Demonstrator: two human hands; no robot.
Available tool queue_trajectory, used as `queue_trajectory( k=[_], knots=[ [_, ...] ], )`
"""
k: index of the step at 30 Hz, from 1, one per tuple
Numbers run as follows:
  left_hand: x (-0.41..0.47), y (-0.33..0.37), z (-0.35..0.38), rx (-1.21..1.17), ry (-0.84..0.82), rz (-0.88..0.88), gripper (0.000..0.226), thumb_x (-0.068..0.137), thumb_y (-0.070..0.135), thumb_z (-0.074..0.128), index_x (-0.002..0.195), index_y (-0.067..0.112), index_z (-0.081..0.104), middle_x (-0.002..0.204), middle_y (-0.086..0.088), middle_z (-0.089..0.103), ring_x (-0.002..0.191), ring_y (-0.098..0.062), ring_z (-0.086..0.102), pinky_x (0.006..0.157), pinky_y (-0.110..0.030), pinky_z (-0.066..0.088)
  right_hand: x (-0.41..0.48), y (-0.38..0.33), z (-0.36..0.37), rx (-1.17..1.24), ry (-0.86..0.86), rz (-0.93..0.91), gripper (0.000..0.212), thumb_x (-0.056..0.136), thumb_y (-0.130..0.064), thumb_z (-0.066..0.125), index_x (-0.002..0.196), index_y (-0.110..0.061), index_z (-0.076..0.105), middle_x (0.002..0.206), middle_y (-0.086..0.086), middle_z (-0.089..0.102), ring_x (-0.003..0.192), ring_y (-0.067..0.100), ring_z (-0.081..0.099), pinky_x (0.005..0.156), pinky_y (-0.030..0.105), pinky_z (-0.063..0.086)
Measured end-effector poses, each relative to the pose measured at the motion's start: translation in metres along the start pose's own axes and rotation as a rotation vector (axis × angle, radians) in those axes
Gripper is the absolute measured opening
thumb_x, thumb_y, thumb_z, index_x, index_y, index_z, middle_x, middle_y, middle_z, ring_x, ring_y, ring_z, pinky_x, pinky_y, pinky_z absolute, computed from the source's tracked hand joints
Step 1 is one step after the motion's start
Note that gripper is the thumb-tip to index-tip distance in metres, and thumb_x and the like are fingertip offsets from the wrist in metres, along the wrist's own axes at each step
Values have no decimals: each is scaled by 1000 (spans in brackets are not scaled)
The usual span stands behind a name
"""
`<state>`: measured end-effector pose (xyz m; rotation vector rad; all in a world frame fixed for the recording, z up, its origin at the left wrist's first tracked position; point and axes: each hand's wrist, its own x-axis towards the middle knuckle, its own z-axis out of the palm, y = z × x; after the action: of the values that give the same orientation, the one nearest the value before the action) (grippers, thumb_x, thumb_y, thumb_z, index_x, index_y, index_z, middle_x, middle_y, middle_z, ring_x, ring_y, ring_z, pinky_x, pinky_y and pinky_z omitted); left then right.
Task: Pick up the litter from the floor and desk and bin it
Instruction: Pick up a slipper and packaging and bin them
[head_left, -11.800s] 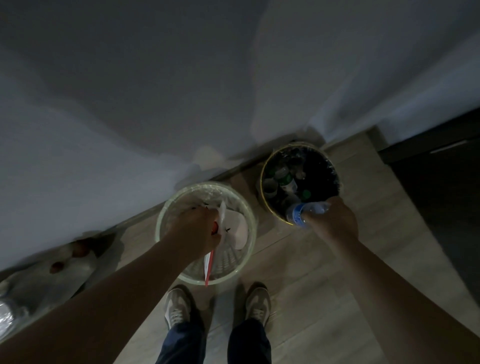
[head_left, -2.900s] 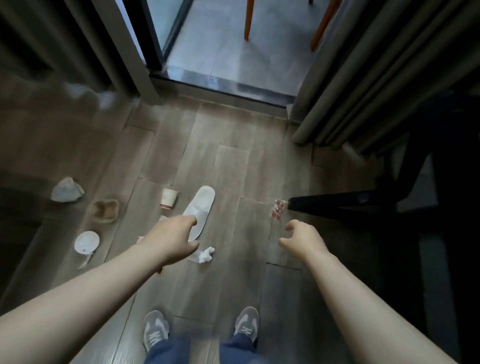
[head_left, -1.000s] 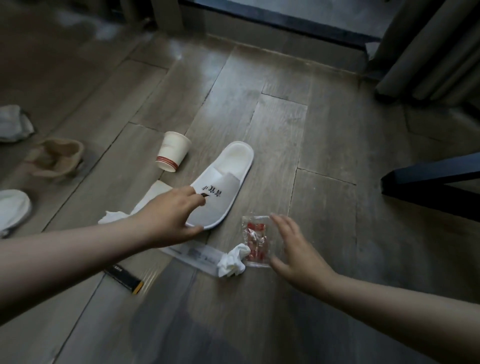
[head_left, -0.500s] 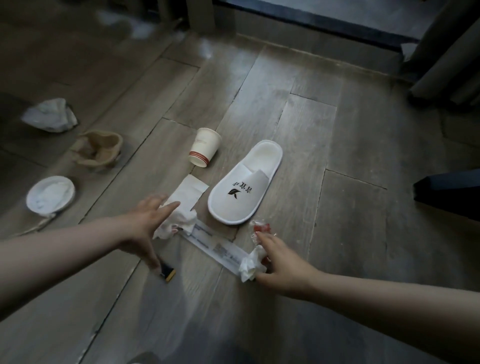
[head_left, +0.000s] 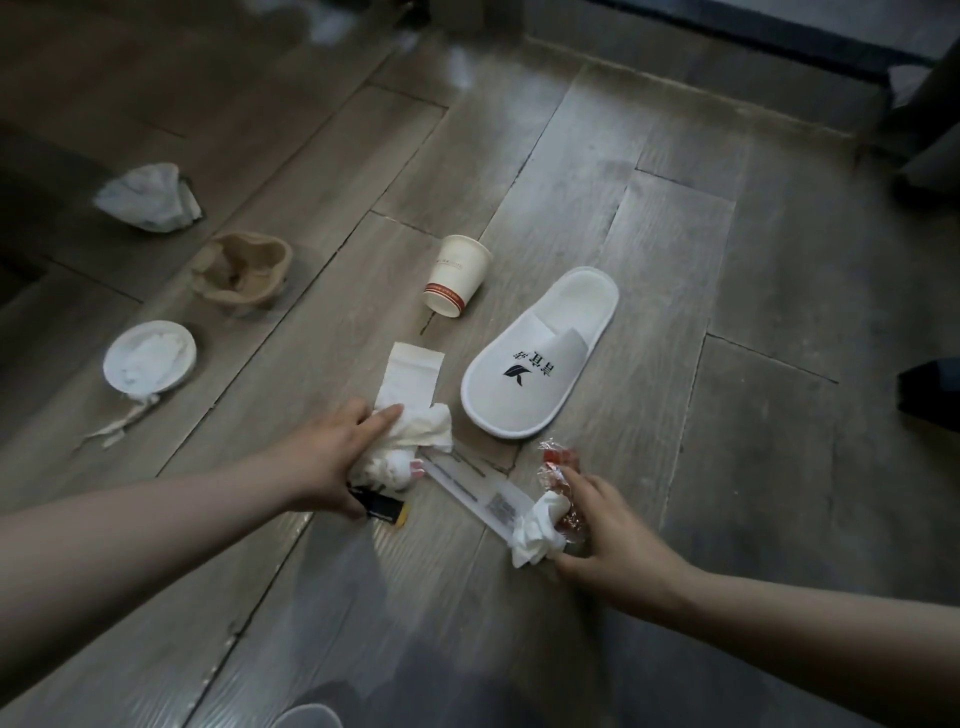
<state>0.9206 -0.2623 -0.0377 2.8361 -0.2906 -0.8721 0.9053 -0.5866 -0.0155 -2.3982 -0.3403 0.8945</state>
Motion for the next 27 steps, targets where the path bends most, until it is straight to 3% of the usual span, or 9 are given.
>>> queue_trajectory(
  k=[2, 6, 10, 13, 16, 21, 24, 27],
  knots=[
    [-1, 7, 7, -72, 27, -15, 120, 60, 47, 82, 152, 23, 8, 134, -1, 28, 119, -19, 41, 92, -25, 39, -1, -3, 3, 20, -37, -14, 91, 78, -29, 67, 152, -23, 15, 149, -5, 27, 132, 2, 31, 100, 6, 20],
    [-3, 18, 21, -210, 101, -108, 104, 56, 58, 77, 141, 25, 27, 121, 2, 31, 102, -21, 51, 83, -31, 47, 4, -8, 9, 32, -120, -58, 99, 68, -39, 57, 154, -21, 12, 156, -5, 21, 141, 5, 24, 111, 13, 20],
    [-7, 26, 19, -357, 170, -244, 97, 45, 77, 55, 126, 25, 40, 110, 3, 30, 93, -18, 50, 82, -33, 49, 7, -9, 12, 118, -180, -67, 98, 69, -36, 61, 153, -29, 12, 155, -9, 27, 138, 5, 32, 109, 31, 40],
    [-7, 32, 16, -312, 242, -316, 103, 48, 86, 45, 133, 28, 35, 116, 2, 32, 109, -21, 42, 92, -37, 44, 5, -8, 10, 115, -81, -106, 78, 77, -25, 65, 148, -28, 31, 134, -13, 45, 124, 3, 46, 100, 30, 47],
    [-4, 36, 11, -342, 241, -361, 113, 56, 84, 56, 147, 28, 19, 138, -4, 24, 129, -27, 27, 104, -41, 34, 4, -6, 9, 74, 87, -76, 66, 82, -23, 62, 143, -27, 38, 123, -9, 46, 116, 8, 49, 100, 30, 45],
    [0, 36, 9, -241, 81, -286, 114, 59, 65, 74, 149, 37, 10, 136, -5, 22, 128, -28, 25, 105, -38, 34, 3, -9, 12, 96, -73, -2, 76, 81, -28, 66, 147, -25, 29, 129, -2, 44, 116, 12, 49, 102, 26, 42],
    [0, 41, 13, -195, 91, -315, 90, 70, 58, 69, 144, 35, 24, 125, -6, 30, 120, -30, 33, 97, -36, 37, 4, -14, 17, 100, -125, -15, 79, 80, -30, 66, 149, -27, 27, 134, -1, 43, 120, 12, 48, 103, 24, 40],
    [0, 42, 16, -294, 120, -379, 56, 85, 51, 56, 134, 30, 40, 123, -8, 35, 117, -33, 40, 94, -36, 39, 5, -18, 18, 113, -158, 7, 79, 79, -32, 66, 148, -28, 29, 135, -3, 42, 119, 11, 48, 101, 24, 41]
  ],
)
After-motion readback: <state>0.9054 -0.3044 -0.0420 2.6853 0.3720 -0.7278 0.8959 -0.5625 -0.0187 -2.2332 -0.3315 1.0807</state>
